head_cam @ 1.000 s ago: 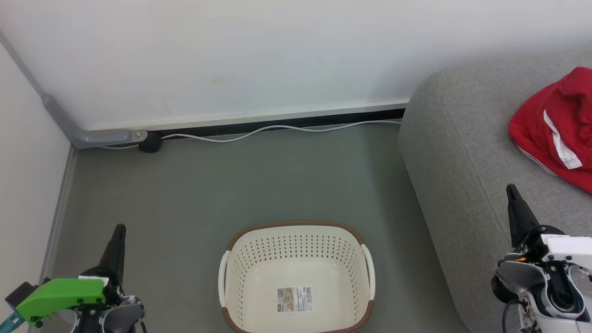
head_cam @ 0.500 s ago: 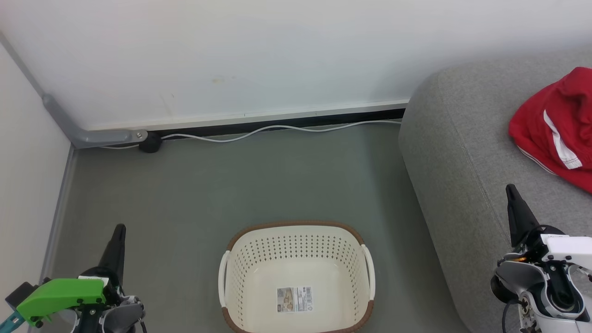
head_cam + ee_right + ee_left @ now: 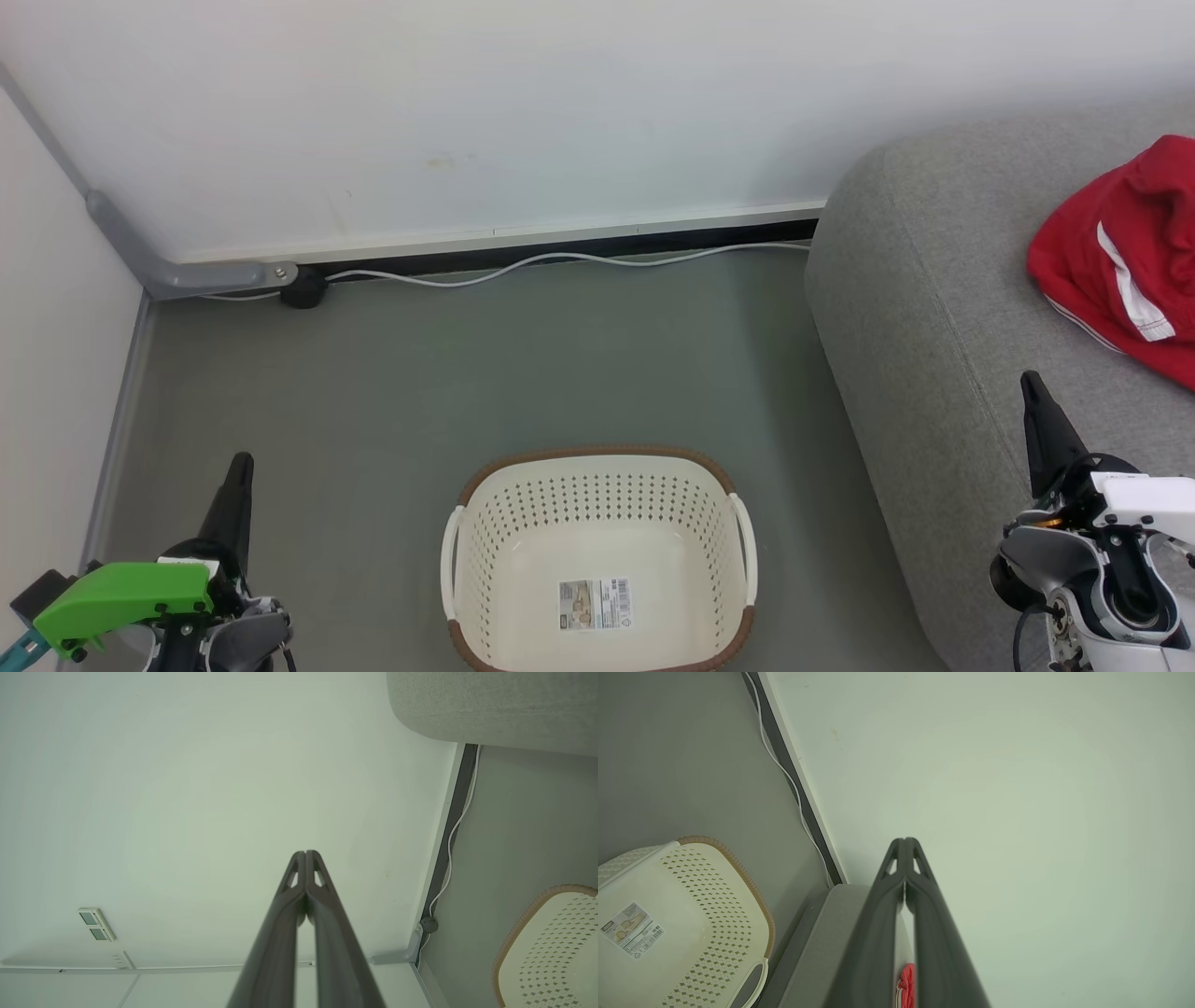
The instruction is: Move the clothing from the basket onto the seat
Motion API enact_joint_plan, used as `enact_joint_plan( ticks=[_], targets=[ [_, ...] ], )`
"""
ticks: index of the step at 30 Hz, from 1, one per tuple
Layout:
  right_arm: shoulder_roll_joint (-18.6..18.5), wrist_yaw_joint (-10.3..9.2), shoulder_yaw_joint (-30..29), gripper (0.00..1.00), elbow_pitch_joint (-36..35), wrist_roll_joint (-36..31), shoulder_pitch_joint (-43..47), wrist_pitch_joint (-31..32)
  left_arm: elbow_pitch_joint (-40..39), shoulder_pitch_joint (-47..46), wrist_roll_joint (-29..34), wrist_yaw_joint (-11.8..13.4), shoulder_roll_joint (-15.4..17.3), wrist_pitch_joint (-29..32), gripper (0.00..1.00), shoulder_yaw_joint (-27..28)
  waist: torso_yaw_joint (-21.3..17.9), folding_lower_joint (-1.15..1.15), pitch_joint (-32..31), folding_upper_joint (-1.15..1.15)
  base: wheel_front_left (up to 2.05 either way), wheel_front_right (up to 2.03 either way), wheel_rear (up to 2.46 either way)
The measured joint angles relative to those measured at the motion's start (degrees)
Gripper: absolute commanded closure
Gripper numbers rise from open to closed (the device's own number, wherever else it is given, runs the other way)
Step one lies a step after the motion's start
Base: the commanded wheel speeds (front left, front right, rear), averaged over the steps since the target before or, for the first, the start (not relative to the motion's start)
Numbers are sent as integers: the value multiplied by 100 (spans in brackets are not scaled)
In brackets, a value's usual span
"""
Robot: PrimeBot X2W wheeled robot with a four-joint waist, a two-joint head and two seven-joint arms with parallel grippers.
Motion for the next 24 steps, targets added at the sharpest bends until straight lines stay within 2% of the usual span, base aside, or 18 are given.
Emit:
enact_joint_plan(
  ticks=[24],
  targets=[
    [0,0,10,100,-13,9,0,-8,8,-2,0,-1,-2,2,100,12,0,0,0,0,0,0,0]
  ],
)
